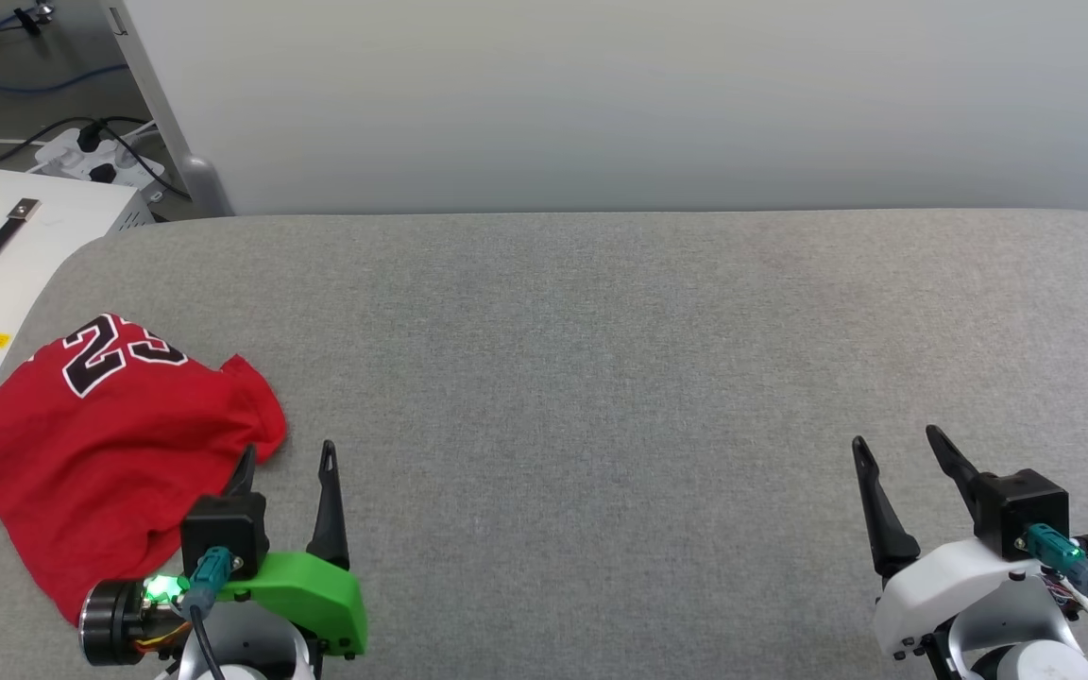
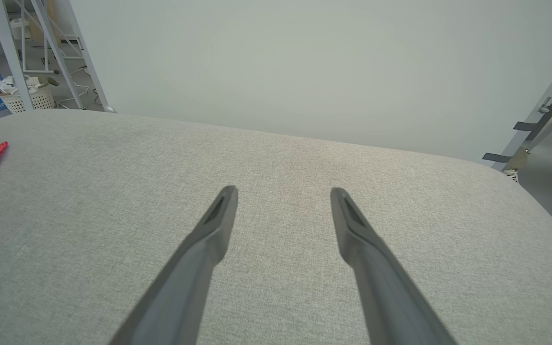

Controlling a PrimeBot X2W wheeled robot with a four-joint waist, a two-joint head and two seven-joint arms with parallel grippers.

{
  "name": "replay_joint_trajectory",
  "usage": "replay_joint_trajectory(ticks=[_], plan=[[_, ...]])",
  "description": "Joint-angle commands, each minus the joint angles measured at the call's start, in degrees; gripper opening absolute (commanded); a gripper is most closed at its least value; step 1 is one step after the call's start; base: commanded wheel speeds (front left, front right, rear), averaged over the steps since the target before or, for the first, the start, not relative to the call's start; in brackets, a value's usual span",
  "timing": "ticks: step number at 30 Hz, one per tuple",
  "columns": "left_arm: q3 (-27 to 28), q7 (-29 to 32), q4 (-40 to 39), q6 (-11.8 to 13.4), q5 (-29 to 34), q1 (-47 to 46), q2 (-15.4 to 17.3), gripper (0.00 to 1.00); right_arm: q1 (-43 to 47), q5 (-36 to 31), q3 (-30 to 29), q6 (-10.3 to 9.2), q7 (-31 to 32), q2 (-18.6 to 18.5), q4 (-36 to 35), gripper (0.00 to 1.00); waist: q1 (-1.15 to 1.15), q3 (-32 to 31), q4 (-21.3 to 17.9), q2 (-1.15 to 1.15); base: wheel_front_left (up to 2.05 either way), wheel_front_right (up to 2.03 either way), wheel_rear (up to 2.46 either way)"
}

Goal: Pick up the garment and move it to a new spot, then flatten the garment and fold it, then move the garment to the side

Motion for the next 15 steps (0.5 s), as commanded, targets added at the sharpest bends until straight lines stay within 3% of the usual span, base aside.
replay_joint_trajectory(ticks=[1, 15], plan=[[0.0, -0.6, -0.1, 0.4, -0.5, -0.2, 0.0, 1.00, 0.0, 0.6, -0.3, 0.00, -0.6, 0.0, -0.3, 1.00, 0.00, 0.0, 0.0, 0.00, 0.00, 0.00, 0.00], [-0.2, -2.5, -0.4, 0.9, -1.7, -0.5, -0.1, 1.00, 0.0, 4.2, -1.3, -0.01, -2.5, 0.0, -2.3, 1.00, 0.00, 0.2, 0.1, 0.00, 0.00, 0.00, 0.00]])
